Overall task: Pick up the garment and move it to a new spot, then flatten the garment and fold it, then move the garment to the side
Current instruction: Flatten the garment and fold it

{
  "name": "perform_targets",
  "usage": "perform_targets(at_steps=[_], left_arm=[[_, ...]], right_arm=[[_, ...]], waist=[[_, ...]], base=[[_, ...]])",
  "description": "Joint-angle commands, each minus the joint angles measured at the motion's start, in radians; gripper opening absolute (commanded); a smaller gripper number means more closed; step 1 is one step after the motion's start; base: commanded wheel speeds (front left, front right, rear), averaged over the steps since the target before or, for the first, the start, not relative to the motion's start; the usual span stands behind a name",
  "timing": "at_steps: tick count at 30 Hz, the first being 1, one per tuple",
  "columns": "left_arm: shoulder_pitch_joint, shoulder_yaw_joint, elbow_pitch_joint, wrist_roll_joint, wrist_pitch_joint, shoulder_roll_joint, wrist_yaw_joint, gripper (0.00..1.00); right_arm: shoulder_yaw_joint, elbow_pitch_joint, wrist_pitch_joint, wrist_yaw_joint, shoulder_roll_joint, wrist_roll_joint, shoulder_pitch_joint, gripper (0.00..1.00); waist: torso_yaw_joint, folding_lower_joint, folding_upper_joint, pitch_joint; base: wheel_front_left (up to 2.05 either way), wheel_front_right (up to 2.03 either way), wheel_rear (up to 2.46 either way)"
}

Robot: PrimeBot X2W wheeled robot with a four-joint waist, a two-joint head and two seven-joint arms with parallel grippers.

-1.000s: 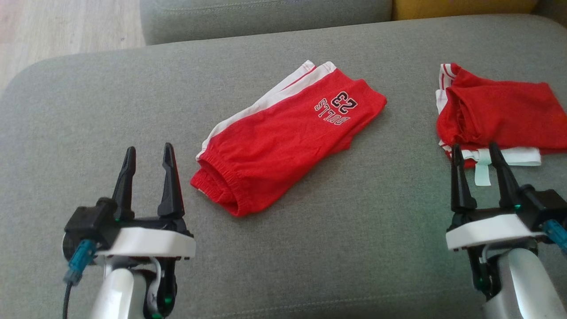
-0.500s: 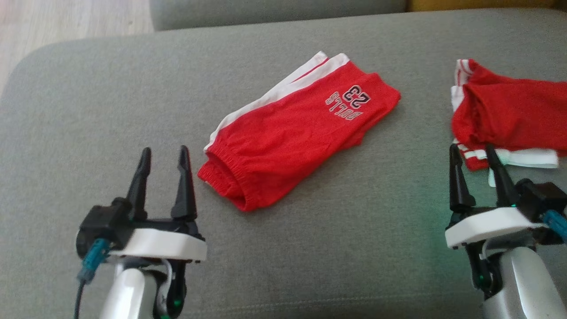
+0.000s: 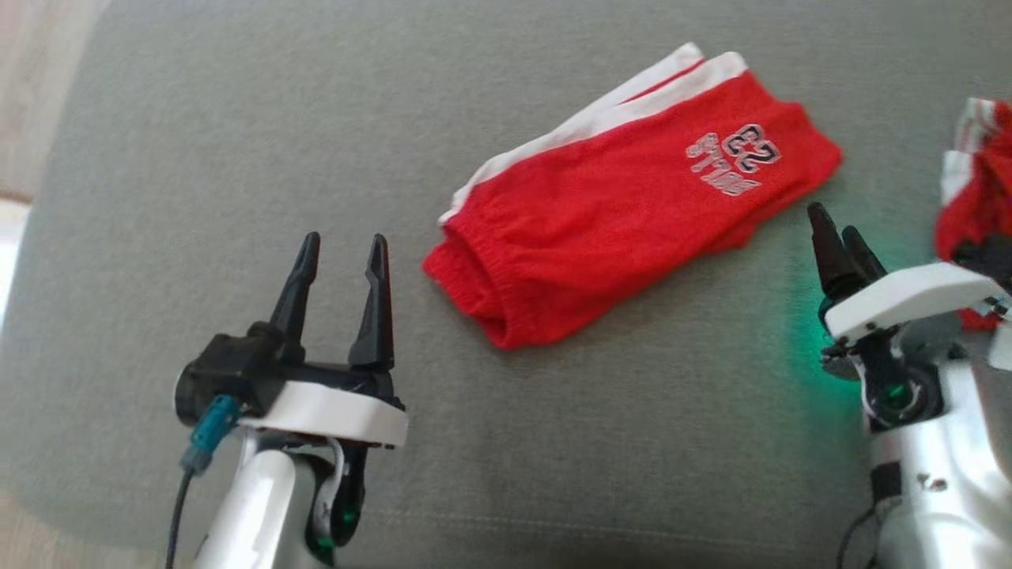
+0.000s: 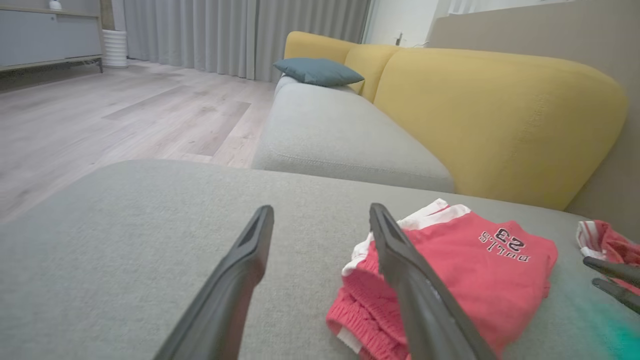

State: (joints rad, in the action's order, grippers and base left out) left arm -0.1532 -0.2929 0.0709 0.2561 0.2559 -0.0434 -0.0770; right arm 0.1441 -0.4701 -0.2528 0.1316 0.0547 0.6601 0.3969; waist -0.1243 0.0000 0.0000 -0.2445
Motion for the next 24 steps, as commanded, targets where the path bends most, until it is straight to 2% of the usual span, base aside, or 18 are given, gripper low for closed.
perform_targets(at_steps=[1,9,17,24], left_arm=[[-0.037,0.017,-0.027,-0.006,0.006,-0.007,-0.007,1.0],[-0.044,-0.018,-0.033,-0.003,0.006,-0.007,-0.022,1.0],[-0.053,-0.038,-0.051,0.011,0.006,-0.007,-0.039,1.0],[-0.066,-0.06,-0.057,0.022,0.006,-0.007,-0.046,1.0]], right_arm=[[-0.003,0.007,-0.024,-0.001,-0.004,0.024,0.05,1.0],[0.141,-0.197,-0.155,-0.001,-0.004,0.038,0.2,1.0],[0.205,-0.316,-0.248,-0.001,0.007,-0.082,0.315,1.0],[0.241,-0.367,-0.28,-0.001,0.019,-0.169,0.398,1.0]], waist=[[-0.043,0.0,0.0,-0.025],[-0.128,0.0,0.0,-0.05],[-0.18,0.0,0.0,-0.079],[-0.209,0.0,0.0,-0.108]], base=[[0.0,0.0,0.0],[0.0,0.0,0.0],[0.0,0.0,0.0],[0.0,0.0,0.0]])
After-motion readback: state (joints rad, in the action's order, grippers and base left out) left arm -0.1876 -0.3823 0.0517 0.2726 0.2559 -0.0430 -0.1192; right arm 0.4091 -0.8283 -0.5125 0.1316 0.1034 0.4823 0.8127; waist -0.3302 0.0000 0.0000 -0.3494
